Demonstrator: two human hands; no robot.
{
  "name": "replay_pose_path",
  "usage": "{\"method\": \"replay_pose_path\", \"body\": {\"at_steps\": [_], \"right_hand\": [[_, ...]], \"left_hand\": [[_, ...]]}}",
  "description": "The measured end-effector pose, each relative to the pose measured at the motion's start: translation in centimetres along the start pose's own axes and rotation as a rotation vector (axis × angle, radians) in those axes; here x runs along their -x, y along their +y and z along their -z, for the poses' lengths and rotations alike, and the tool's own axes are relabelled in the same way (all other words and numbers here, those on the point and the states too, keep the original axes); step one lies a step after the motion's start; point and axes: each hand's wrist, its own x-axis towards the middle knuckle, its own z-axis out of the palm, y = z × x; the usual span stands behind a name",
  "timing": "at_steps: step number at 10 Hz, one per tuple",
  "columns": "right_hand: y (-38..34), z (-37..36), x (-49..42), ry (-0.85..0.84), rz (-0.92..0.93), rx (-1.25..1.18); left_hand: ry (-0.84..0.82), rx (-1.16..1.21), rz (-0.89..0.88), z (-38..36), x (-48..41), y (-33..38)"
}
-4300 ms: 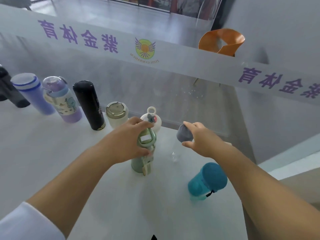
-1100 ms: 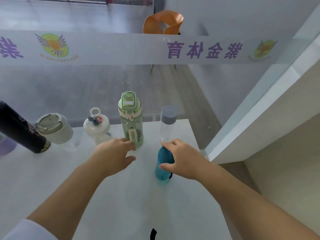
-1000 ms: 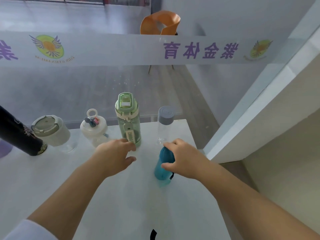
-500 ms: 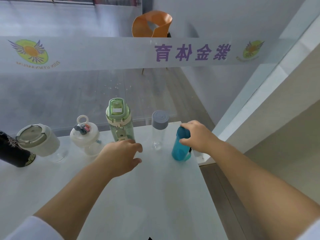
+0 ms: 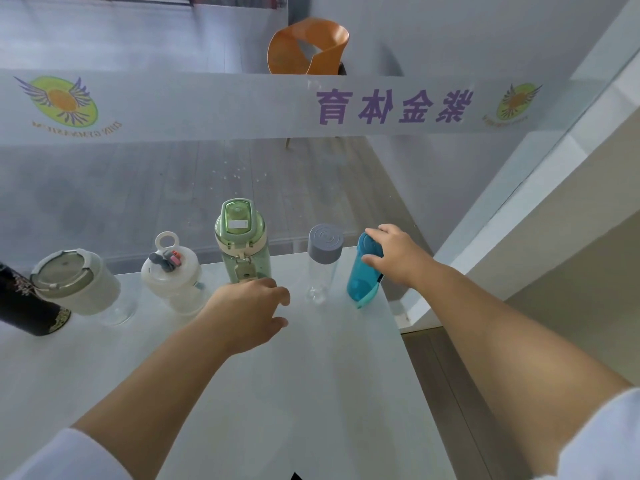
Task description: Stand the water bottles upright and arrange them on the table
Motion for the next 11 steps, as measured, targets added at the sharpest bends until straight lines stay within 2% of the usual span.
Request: {"method": "replay_pose_path", "body": {"at_steps": [4, 6, 9, 11], "right_hand": [[0.6, -1.0, -0.2, -0.009, 0.021, -0.041], [0.9, -0.8, -0.2, -0.017, 0.031, 0.040], [0.7, 2.3, 1.9, 0.127, 0.071, 0.131], [-1.4, 5.8, 3.4, 0.020, -0.005, 0.248]], "left_hand": [[-0.007, -0.002, -0.008, 0.2, 0.2, 0.0], [0.007, -0.026, -0.005, 0.2, 0.3, 0.0], [-0.025, -0.039, 0.015, 2.3, 1.1, 0.4], [0.012, -0.015, 0.060, 4.4, 2.1, 0.3]]}}
